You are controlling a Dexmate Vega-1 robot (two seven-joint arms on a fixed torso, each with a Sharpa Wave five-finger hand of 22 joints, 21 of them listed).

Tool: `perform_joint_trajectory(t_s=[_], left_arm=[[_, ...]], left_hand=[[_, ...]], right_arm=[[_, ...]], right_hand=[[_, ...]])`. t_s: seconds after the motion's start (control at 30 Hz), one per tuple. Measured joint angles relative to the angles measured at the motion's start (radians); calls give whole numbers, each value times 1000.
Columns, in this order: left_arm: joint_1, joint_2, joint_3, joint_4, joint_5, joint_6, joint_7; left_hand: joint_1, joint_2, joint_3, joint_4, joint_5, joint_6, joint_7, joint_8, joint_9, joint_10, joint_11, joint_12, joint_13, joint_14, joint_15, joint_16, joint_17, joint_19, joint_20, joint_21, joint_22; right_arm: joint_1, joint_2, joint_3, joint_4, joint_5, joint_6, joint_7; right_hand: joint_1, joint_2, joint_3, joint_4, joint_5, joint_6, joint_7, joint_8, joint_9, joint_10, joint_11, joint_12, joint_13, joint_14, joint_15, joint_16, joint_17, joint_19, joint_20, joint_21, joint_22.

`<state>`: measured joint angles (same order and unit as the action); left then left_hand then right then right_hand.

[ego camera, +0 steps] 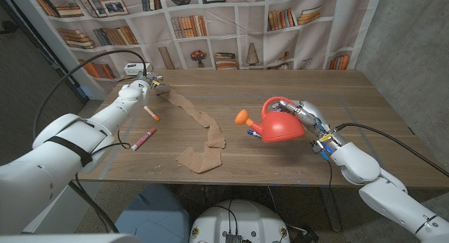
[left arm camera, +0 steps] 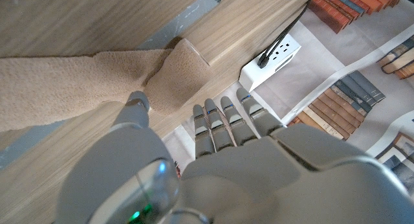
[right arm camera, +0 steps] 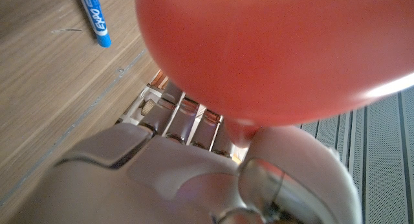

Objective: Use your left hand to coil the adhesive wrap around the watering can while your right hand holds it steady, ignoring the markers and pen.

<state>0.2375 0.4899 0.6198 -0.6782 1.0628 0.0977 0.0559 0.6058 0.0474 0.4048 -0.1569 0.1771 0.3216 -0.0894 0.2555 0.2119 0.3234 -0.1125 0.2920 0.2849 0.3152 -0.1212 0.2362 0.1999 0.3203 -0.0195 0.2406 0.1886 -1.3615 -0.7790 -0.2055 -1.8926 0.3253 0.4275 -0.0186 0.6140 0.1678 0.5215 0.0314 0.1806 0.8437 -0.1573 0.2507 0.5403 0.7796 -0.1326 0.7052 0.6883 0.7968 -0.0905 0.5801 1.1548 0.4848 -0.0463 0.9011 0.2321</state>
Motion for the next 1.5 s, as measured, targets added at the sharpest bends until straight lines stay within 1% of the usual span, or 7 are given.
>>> perform_joint_trajectory(t_s=[0.3, 0.43, 0.77, 0.9, 1.3, 1.43, 1.5], left_arm=[[0, -2, -1, 3, -6, 1, -4], [-2, -2, -2, 6, -9, 2, -5], [-10, -6, -2, 21, -14, 2, -9], [-14, -9, 0, 31, -16, 1, -11], [-65, -43, 33, 125, -21, -14, -12], [-87, -57, 49, 169, -29, -22, -4], [-116, -75, 77, 224, -38, -26, 2]], left_hand=[[8, -8, -7, -2, 0, 1, -1, 4, 0, 4, 4, -4, 1, 3, 4, 0, 0, 9, -2, 0, 0], [12, -12, -7, -2, 0, 7, -7, 4, 0, 6, 6, -4, 1, 10, 22, 0, -5, 14, 3, 0, 0], [25, -17, -9, -4, 0, 7, 4, 4, 0, 7, 18, -12, 1, 11, 27, -15, -14, 23, 5, 4, 0], [25, -17, -14, 0, 0, -26, 7, -12, 0, 1, 23, -19, 1, 4, 34, -23, -19, 23, 5, 4, -3], [25, -17, -23, 10, 0, -18, 7, -12, 0, -17, 27, -34, 1, -14, 30, -30, -19, 3, 7, -12, -3], [25, -17, -25, 11, 0, -18, 7, -12, 0, -18, 25, -34, 1, -14, 30, -30, -16, 3, 7, -12, -3], [25, -17, -25, 11, 0, -18, 7, -12, 0, -18, 25, -34, 1, -13, 30, -30, -16, 3, 7, -12, -3]], right_arm=[[-6, -5, 1, -10, -5, -7, -6], [-9, -6, 1, -14, -6, -10, -8], [-15, -11, 1, -24, -9, -15, -13], [-18, -12, 1, -29, -10, -19, -16], [-19, -15, 1, -35, -11, -29, -19], [-20, -15, 1, -36, -12, -32, -21], [-20, -15, 1, -37, -13, -34, -22]], right_hand=[[-2, 2, 0, 0, 0, -1, 1, -7, 0, 0, 0, -2, 0, 0, 0, 0, 0, 0, 0, 5, 0], [-4, 4, 0, 0, 0, -1, 1, -7, 0, -2, -2, -2, 0, 0, 0, 0, 0, 0, 0, 9, -5], [-8, 2, 4, -4, 0, -1, 1, -7, 0, -2, -2, -3, 0, 2, -2, -4, 0, 0, 0, 14, -7], [-8, 2, 4, -4, 0, -1, 1, -7, 0, -2, -2, -3, 0, 2, -2, -4, 0, 0, 0, 14, -9], [-8, 2, 4, -4, 0, 3, 1, -7, 0, -4, -3, -3, 6, 2, -2, -4, 0, -4, -4, 24, -10], [-8, 2, 4, -4, 0, 4, 1, -7, 0, -4, -3, -3, 6, 2, -2, -4, 0, -4, -4, 24, -14], [-8, 2, 4, -4, 0, 4, 1, -7, 0, -4, -3, -3, 6, 2, -2, -5, 0, -4, -4, 28, -14]])
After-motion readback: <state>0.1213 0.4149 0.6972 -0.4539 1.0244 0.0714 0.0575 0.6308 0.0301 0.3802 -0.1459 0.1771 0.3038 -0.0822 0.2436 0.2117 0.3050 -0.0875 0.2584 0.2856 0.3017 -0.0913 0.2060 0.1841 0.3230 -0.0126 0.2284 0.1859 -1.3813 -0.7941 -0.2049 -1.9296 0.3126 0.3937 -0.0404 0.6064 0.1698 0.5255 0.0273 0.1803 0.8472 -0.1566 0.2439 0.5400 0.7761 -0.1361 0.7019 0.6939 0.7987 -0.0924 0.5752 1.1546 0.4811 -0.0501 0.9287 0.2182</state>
